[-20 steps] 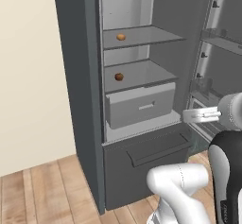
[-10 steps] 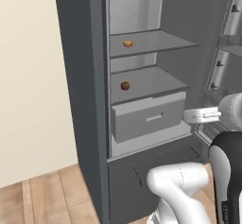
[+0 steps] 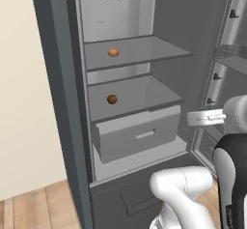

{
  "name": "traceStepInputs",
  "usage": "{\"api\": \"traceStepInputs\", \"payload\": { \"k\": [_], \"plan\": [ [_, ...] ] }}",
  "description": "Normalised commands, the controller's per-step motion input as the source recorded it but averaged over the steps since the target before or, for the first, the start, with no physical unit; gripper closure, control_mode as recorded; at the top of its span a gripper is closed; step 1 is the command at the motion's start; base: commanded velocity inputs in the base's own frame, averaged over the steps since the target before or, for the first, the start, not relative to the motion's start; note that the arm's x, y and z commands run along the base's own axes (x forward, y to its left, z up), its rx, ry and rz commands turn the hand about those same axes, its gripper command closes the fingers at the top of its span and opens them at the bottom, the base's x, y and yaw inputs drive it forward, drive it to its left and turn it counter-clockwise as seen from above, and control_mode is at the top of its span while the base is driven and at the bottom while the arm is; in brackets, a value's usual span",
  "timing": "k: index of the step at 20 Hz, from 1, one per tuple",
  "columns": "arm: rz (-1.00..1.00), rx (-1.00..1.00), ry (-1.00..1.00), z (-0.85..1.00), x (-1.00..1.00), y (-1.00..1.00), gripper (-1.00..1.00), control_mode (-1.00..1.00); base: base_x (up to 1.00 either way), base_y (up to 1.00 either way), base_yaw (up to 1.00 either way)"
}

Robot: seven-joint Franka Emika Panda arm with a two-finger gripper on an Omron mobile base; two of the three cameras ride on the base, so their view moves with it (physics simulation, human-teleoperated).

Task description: Retrieve the tangerine and apple from the fridge and place them into the bowl on the dining table.

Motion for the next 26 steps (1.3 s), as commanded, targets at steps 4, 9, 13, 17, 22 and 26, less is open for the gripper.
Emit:
{"api": "traceStepInputs", "payload": {
  "k": [4, 9, 13, 17, 22, 26],
  "plan": [
    [0.0, 0.0, 0.0, 0.0, 0.0, 0.0, -1.0, 1.0, 0.98, 0.08, 0.0],
    [0.0, 0.0, 0.0, 0.0, 0.0, 0.0, -1.0, 1.0, 1.0, 0.11, 0.0],
    [0.0, 0.0, 0.0, 0.0, 0.0, 0.0, -1.0, 1.0, 1.0, 0.04, 0.0],
    [0.0, 0.0, 0.0, 0.0, 0.0, 0.0, -1.0, 1.0, 0.24, 0.03, 0.0],
    [0.0, 0.0, 0.0, 0.0, 0.03, 0.0, -1.0, -1.0, 0.0, 0.0, 0.0],
    [0.04, 0.0, 0.0, 0.0, 0.11, 0.09, -1.0, -1.0, 0.0, 0.0, 0.0]
  ]
}}
